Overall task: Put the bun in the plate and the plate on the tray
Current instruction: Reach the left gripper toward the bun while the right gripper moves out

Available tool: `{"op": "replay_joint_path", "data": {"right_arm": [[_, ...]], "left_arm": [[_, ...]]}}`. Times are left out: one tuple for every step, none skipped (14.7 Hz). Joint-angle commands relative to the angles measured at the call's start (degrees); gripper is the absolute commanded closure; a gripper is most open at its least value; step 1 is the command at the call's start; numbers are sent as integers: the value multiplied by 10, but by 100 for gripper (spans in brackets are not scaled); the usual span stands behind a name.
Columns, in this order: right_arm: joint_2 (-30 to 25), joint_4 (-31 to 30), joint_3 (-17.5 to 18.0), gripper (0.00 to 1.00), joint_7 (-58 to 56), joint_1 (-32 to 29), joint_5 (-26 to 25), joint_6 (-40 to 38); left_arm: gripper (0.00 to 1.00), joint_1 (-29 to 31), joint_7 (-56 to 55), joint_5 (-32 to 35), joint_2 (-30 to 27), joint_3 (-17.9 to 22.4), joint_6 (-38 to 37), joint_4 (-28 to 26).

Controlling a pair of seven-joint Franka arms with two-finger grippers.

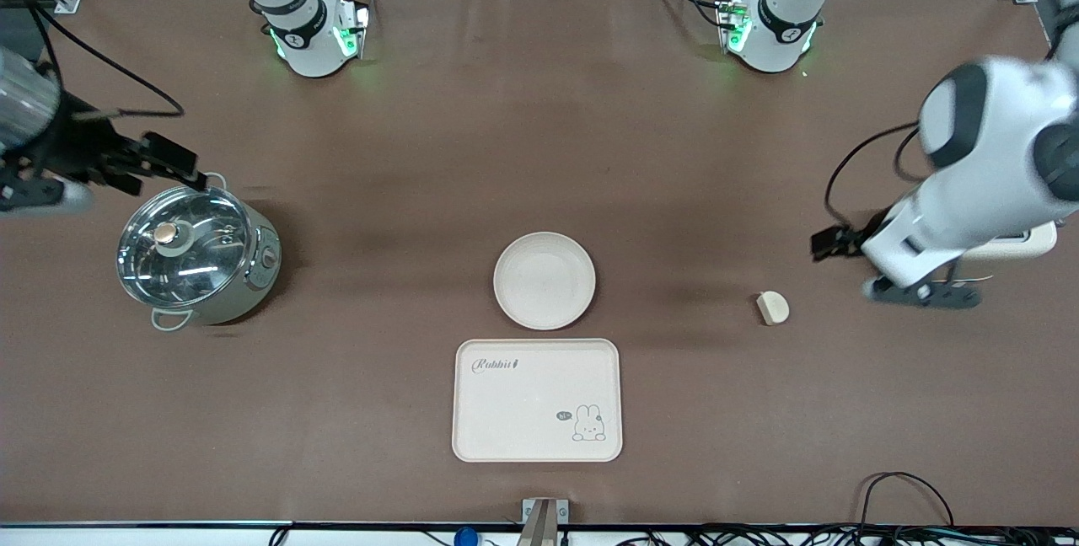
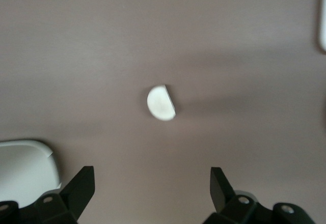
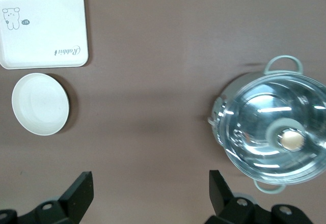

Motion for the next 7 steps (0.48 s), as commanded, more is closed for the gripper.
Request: {"op": "replay_joint_path", "data": {"right_arm": [[31, -4, -4, 0, 19, 15, 28, 23], [39, -5, -4, 0, 19, 22, 31, 23], [44, -19, -4, 0, 19, 32, 32, 27], [43, -41, -4, 0, 20, 43, 32, 47], [42, -70, -4, 0, 21, 51, 35, 76], [42, -95, -3, 0, 27, 61, 35, 111], [42, -131, -3, 0, 39, 76, 45, 161]], "left_arm": [[0, 1, -3, 27, 70, -2, 92, -8], [0, 1, -4, 27, 89, -2, 120, -12], [0, 2, -4, 27, 109, -2, 147, -14], [0, 2, -5, 27, 126, -2, 176, -19], [0, 4, -5, 27, 136, -2, 205, -30], [0, 3, -6, 27, 140, -2, 226, -42], [2, 3, -11, 27, 141, -2, 248, -57]]}}
